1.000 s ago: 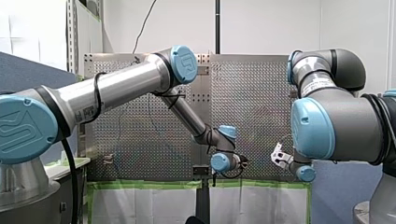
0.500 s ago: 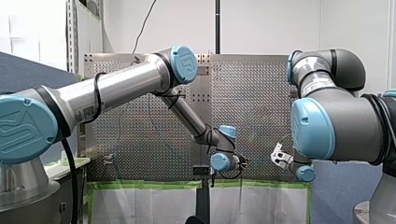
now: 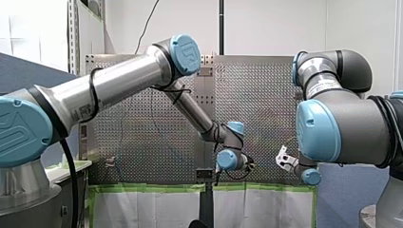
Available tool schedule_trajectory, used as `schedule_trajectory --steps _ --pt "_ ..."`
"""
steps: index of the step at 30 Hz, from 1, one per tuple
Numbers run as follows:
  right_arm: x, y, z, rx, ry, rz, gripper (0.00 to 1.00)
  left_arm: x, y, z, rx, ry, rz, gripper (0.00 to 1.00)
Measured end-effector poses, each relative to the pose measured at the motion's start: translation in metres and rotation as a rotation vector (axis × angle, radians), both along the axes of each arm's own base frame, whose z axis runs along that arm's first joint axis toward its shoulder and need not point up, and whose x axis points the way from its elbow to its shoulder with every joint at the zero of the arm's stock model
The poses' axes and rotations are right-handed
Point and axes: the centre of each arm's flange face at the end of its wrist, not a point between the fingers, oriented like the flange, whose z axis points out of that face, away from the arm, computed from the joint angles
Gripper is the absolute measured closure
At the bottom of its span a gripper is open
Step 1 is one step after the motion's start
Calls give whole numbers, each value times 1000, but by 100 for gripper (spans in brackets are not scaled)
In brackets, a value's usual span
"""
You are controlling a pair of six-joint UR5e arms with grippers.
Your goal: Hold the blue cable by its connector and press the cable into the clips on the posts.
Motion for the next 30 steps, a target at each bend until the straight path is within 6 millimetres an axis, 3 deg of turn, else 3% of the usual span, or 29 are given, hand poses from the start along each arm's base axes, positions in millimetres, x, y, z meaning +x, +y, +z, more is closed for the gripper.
schedule_trajectory --steps 5,13,21,30 --pt "0 0 0 -1 0 -1 100 -5 2 18 -47 -15 11 0" --pt "2 1 0 1 -2 4 100 4 19 46 -141 -34 87 0" --pt "6 2 -1 7 -11 10 100 -7 36 72 -207 -5 129 0" --pt "11 4 -1 8 -13 16 100 -27 61 95 -151 18 161 0"
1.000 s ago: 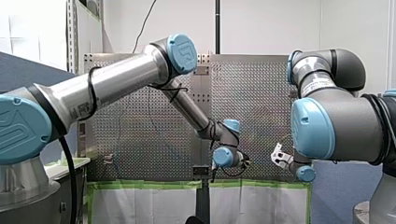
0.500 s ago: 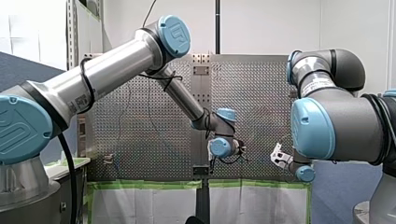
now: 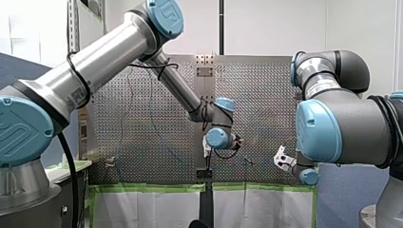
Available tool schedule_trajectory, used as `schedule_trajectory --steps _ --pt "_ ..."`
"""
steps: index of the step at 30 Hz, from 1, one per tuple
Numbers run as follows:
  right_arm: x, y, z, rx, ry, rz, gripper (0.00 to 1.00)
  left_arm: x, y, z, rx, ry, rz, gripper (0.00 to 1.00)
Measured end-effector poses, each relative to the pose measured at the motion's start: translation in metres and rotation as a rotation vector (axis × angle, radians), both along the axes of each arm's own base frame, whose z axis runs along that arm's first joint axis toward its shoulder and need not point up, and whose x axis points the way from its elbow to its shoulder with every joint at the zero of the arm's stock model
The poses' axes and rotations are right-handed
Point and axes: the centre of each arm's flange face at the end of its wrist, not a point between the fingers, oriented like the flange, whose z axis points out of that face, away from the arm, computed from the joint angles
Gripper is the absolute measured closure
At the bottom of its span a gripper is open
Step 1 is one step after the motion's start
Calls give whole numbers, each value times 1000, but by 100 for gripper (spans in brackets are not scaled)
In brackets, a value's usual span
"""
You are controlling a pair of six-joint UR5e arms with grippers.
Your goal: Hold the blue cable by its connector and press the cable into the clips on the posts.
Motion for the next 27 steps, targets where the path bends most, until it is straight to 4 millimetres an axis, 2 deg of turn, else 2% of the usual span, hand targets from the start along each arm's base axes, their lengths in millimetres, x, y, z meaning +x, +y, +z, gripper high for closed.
schedule_trajectory --steps 27 --pt "4 1 0 2 -4 9 100 -61 65 63 30 25 22 0"
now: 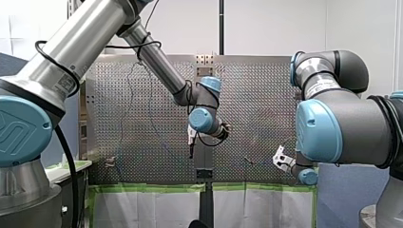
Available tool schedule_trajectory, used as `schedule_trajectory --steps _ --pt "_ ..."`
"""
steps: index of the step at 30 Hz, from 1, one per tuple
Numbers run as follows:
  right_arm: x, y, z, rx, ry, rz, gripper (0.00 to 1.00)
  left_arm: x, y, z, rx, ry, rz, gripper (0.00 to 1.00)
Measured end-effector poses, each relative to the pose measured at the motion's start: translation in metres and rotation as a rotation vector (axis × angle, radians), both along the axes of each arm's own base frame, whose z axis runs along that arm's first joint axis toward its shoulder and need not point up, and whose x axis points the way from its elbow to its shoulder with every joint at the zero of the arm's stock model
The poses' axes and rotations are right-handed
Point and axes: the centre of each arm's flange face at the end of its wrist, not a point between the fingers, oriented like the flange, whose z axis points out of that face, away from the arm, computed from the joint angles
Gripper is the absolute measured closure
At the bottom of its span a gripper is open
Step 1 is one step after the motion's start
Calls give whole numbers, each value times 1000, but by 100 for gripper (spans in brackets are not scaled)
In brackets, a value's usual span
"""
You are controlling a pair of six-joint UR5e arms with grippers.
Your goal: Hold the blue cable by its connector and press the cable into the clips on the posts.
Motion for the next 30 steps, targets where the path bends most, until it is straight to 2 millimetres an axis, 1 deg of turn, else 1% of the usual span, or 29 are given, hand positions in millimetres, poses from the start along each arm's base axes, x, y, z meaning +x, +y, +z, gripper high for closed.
schedule_trajectory --steps 15,25,30 --pt "0 0 0 0 0 0 100 -32 39 26 3 -4 24 0" --pt "0 0 1 2 1 -1 100 -55 65 39 5 -1 25 0" --pt "-1 -1 11 3 2 -3 100 -67 78 45 9 3 26 0"
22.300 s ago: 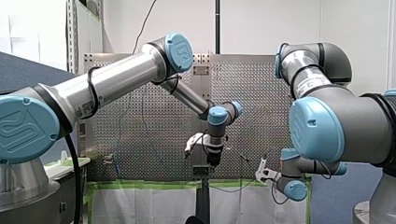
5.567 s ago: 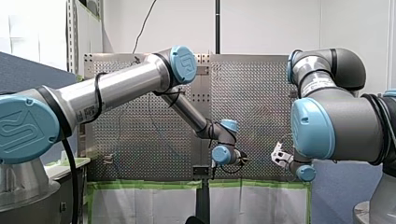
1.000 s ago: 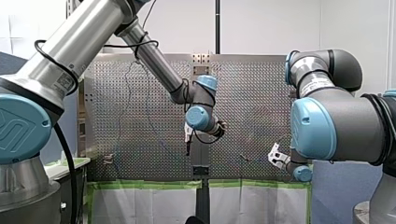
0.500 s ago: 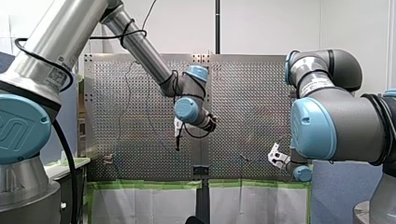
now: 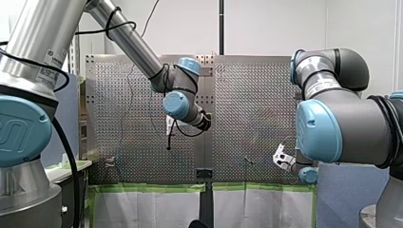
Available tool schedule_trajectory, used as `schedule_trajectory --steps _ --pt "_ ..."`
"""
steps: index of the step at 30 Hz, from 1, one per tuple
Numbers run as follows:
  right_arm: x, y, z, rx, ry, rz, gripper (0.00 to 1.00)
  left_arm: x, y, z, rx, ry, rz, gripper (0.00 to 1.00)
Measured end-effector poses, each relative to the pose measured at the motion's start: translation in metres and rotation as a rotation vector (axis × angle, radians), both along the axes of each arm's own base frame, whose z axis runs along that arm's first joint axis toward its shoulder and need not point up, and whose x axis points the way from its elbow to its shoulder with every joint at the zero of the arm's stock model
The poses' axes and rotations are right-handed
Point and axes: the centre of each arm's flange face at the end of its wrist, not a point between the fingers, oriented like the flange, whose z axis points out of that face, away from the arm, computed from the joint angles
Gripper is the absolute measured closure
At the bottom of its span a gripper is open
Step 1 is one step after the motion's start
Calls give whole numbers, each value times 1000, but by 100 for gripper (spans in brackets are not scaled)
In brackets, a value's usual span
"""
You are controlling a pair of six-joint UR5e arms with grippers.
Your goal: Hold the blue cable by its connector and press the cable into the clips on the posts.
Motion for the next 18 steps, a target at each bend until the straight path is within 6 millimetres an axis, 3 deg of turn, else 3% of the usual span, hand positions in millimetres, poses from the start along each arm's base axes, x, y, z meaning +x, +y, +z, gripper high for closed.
schedule_trajectory --steps 18 --pt "6 27 61 26 22 -49 100 -41 48 13 -2 3 4 0"
